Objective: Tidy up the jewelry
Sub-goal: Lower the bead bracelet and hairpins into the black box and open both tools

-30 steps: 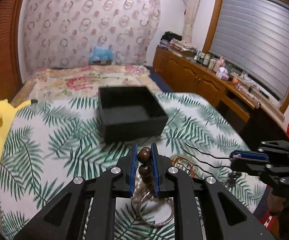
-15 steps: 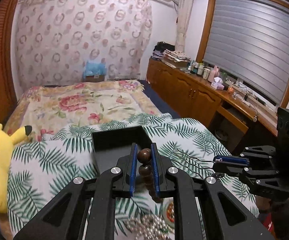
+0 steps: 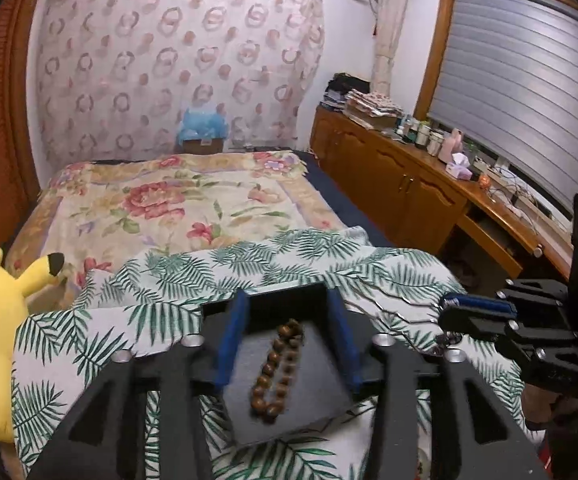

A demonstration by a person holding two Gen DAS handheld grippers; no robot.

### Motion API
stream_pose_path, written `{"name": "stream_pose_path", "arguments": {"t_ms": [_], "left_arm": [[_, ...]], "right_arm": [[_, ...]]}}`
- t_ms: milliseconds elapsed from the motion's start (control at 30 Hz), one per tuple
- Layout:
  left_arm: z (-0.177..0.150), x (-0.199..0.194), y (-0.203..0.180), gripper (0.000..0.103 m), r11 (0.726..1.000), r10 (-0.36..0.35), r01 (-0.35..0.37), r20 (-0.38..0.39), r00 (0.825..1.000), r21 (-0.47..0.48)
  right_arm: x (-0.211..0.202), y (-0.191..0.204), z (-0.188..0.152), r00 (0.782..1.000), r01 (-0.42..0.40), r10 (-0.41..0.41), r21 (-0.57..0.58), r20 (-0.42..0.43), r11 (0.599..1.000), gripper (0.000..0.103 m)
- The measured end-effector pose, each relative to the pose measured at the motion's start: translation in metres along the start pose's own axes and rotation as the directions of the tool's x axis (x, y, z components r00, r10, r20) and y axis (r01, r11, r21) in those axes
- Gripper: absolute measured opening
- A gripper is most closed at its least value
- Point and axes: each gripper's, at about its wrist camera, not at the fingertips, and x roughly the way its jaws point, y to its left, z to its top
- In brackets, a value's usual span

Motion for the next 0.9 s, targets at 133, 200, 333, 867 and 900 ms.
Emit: {"name": "stream_pose_path", "arguments": {"t_ms": [133,200,333,867,900], "left_arm": [[-0.012,-0.002,0.015,0.065,0.998,0.052,-0.052,-0.003,0.999,-0.019],[-0.016,-0.003,0.021,0.073,0.997,0.070,-0.070,-0.003,0.998,-0.026],[-0.029,-0.008,0.030,0.084,0.992,0.121,-0.121,-0.012,0.993,-0.043],[-0.072,-0.029,0.024,0.087,0.986,0.163,-0.164,-0.051,0.985,-0.029],[-0.076,-0.032,0.020,0.087,0.987,0.160,-0.162,-0.051,0.986,-0.024]], "right_arm": [[0.025,0.000,0.005,0.999,-0.025,0.025,0.003,-0.019,1.000,0.011],[0.038,0.001,0.006,0.998,-0.046,0.046,0.009,-0.033,0.999,0.011],[0.065,0.004,0.004,0.993,-0.090,0.091,0.023,-0.074,0.996,0.011],[0.046,0.007,-0.025,0.997,0.001,-0.003,-0.016,-0.079,1.000,0.039],[0.040,0.009,-0.029,0.997,0.008,-0.010,-0.019,-0.076,1.000,0.039]]}}
